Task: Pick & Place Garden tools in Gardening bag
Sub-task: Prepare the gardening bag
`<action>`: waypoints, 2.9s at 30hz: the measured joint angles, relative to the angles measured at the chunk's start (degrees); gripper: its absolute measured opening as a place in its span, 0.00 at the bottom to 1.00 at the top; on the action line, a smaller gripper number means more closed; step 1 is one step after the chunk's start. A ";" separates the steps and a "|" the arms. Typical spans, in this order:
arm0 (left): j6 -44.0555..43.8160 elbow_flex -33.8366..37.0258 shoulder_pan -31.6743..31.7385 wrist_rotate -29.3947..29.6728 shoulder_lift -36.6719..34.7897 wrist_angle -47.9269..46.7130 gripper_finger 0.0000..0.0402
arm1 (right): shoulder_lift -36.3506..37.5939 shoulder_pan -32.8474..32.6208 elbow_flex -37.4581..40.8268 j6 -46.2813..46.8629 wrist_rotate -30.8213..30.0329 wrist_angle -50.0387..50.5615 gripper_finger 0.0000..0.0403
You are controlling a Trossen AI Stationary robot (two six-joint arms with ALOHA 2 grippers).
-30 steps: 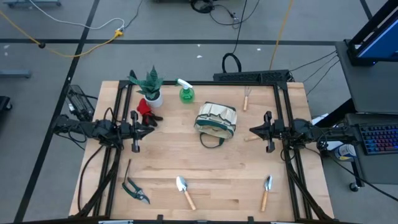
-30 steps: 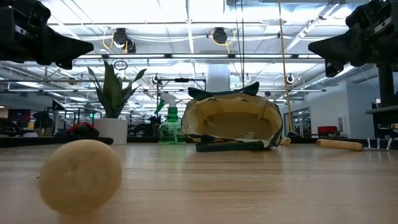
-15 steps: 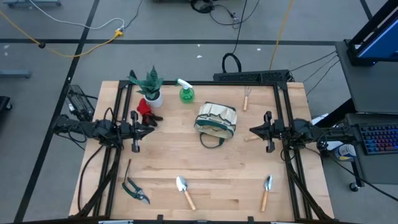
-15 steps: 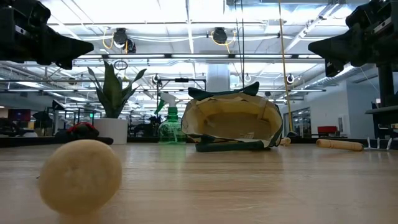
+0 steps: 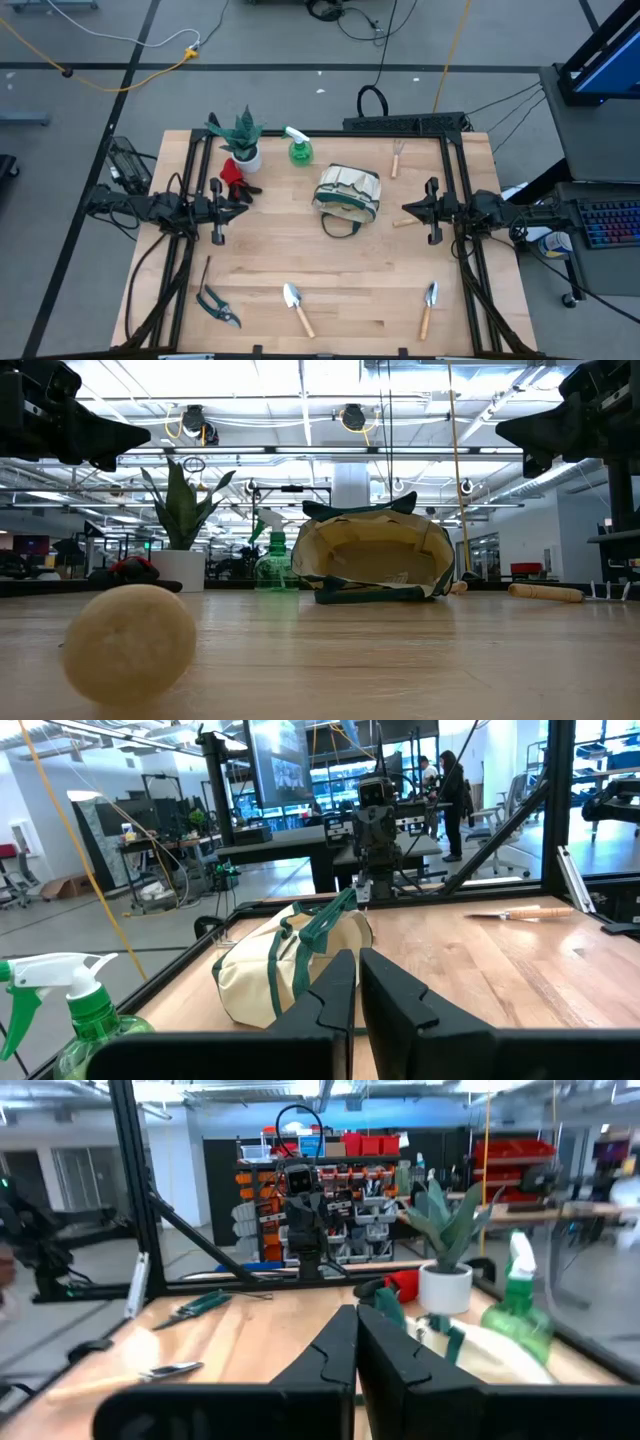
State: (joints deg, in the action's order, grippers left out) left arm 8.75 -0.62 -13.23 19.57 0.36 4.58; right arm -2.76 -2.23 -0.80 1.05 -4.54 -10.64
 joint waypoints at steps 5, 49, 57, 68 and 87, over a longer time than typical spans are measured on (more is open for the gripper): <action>0.00 0.00 0.01 0.00 0.00 0.02 0.06 | 0.00 0.00 0.00 -10.27 -0.17 -1.00 0.00; -4.05 0.02 1.76 11.45 0.00 1.70 0.07 | -45.79 -5.68 -2.54 -8.59 -8.80 -37.63 0.36; -1.59 0.02 3.57 7.68 0.00 2.91 0.19 | -54.83 -6.11 -4.73 -10.96 -12.25 -41.81 0.36; -0.13 0.02 4.32 4.82 0.38 8.25 0.47 | -68.79 -5.98 -14.24 -12.75 -13.58 -42.31 0.36; 0.98 0.02 4.32 2.89 9.06 16.70 0.47 | -75.36 -6.55 -16.46 -16.01 -19.81 -42.24 0.36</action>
State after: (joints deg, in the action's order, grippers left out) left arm 9.74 -0.60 -8.91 22.46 9.42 21.28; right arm -78.13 -8.78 -17.26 -14.96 -24.35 -52.88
